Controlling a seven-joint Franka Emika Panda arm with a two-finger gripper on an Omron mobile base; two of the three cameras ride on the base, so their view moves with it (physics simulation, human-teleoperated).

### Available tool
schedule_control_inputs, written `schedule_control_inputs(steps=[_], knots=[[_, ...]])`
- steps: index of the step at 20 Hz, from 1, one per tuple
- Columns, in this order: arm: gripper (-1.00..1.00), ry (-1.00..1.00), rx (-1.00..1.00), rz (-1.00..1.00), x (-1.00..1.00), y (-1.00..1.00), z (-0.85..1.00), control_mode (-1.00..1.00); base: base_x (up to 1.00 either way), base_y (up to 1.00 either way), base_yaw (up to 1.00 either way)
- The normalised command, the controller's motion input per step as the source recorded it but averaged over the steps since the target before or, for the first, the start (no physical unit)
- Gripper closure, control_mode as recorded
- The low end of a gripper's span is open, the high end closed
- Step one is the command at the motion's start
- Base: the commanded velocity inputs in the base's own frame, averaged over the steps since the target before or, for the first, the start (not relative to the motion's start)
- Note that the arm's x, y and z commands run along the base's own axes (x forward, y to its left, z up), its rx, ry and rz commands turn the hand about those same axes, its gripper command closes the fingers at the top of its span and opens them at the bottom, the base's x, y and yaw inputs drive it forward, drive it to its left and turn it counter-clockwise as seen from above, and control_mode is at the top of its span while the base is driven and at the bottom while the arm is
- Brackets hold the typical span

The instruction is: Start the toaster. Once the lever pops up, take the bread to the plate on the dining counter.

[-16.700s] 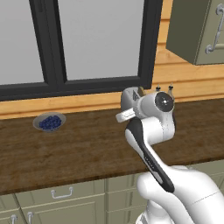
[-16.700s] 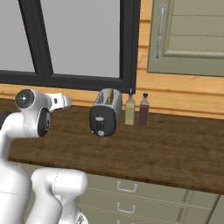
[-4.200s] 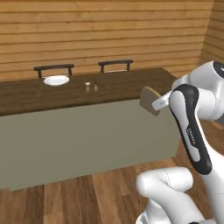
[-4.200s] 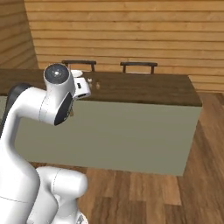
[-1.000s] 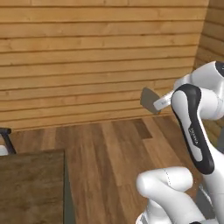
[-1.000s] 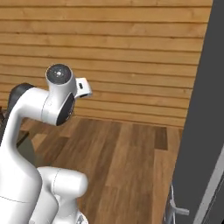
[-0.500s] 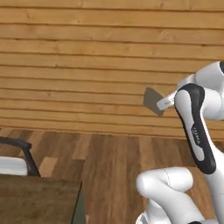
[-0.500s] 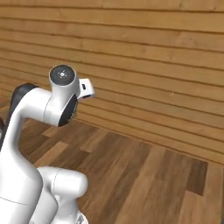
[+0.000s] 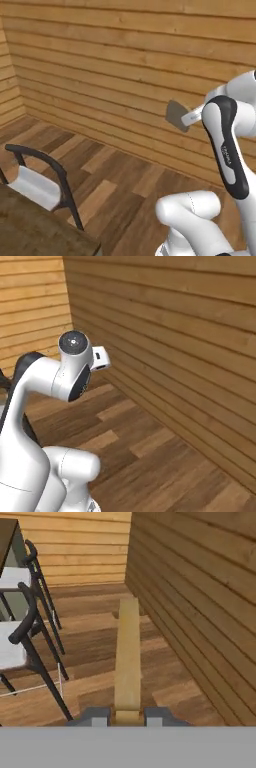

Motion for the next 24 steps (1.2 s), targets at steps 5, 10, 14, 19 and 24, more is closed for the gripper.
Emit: schedule_control_inputs(steps=[5, 10, 14, 19, 24], knots=[[1.00, 0.00, 0.00, 0.00, 0.00, 0.00, 0.00, 1.00, 1.00, -0.16, 0.75], [1.00, 0.00, 0.00, 0.00, 0.00, 0.00, 0.00, 1.00, 1.00, -0.19, 0.74], [1.00, 0.00, 0.00, 0.00, 0.00, 0.00, 0.00, 1.00, 1.00, -0.25, 0.72], [1.00, 0.00, 0.00, 0.00, 0.00, 0.00, 0.00, 1.00, 1.00, -0.38, 0.71], [1.00, 0.00, 0.00, 0.00, 0.00, 0.00, 0.00, 1.00, 1.00, -0.53, 0.68]])
